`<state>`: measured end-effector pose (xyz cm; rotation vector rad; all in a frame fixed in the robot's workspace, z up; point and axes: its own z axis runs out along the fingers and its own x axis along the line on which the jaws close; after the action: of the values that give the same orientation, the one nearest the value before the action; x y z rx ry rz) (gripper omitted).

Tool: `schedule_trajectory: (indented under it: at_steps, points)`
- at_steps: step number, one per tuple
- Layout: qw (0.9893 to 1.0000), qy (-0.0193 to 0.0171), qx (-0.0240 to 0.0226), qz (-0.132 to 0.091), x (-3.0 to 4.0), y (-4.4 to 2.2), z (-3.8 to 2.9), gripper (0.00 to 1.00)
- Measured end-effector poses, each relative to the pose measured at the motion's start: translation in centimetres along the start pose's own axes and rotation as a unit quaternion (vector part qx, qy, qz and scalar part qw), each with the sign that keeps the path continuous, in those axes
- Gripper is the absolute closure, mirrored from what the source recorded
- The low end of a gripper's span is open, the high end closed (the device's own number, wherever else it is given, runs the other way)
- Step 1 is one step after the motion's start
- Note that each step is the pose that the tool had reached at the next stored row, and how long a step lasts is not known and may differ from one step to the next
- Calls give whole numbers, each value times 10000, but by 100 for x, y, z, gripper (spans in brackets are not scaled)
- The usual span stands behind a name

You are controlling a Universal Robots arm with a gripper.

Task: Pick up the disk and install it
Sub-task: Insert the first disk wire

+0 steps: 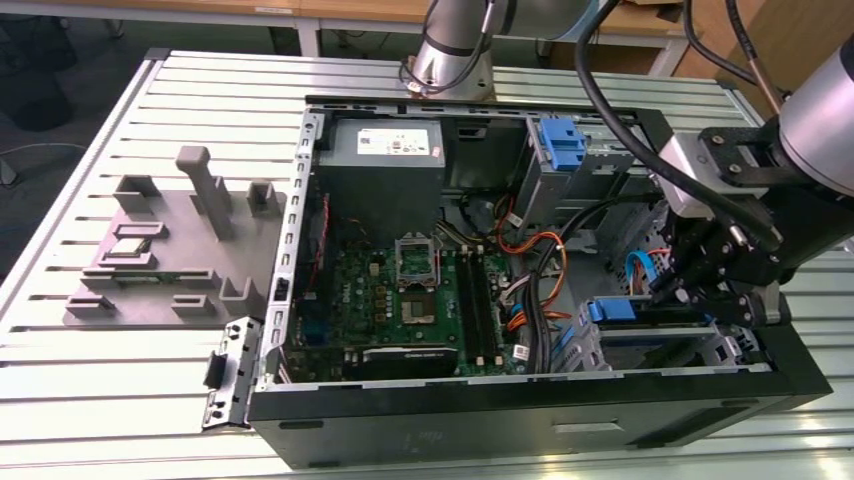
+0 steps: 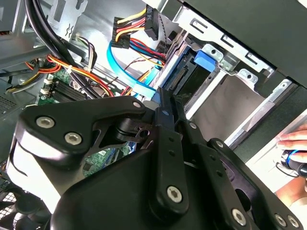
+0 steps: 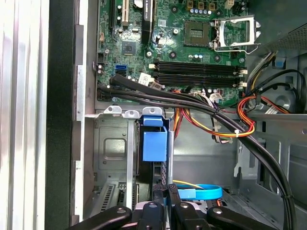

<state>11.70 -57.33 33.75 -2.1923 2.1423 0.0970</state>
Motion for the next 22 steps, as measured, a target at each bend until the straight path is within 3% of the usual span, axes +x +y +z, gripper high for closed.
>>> schedule_trajectory:
  at_steps: [22]
  points:
    - [10000, 1, 0, 0, 7, 1, 63, 84]
